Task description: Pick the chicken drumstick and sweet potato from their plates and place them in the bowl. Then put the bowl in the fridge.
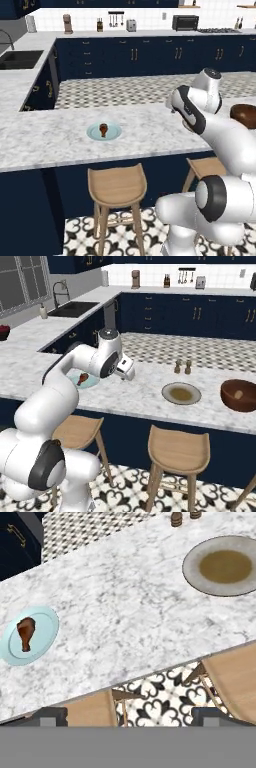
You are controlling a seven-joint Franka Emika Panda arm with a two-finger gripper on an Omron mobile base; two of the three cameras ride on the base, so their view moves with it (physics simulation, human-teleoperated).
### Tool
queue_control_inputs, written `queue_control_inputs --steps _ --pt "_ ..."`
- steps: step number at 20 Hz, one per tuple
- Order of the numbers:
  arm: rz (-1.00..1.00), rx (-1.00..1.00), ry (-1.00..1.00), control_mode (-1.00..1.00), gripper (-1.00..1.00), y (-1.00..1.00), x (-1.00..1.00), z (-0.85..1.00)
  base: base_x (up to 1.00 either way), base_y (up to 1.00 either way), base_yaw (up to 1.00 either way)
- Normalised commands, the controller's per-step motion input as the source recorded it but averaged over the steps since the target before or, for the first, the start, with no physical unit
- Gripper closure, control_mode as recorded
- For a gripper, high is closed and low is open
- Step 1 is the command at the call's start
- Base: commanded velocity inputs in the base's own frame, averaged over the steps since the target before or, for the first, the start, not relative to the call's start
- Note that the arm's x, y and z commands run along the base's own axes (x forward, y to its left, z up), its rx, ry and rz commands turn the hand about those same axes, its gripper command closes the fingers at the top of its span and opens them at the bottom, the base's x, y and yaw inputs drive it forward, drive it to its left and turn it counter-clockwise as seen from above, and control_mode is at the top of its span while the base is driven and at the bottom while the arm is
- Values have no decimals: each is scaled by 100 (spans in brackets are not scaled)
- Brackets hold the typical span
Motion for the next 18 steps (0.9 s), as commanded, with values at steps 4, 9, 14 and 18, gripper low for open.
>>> queue_control_inputs --steps 4,9,14,18 --pt "0 0 0 100 -100 0 0 0 61 100 -14" --pt "0 0 0 100 -100 0 0 0 79 84 -25" --pt "-10 -10 9 -100 -100 57 94 -40 0 0 0" --pt "11 -5 12 -100 -100 96 73 -52 0 0 0"
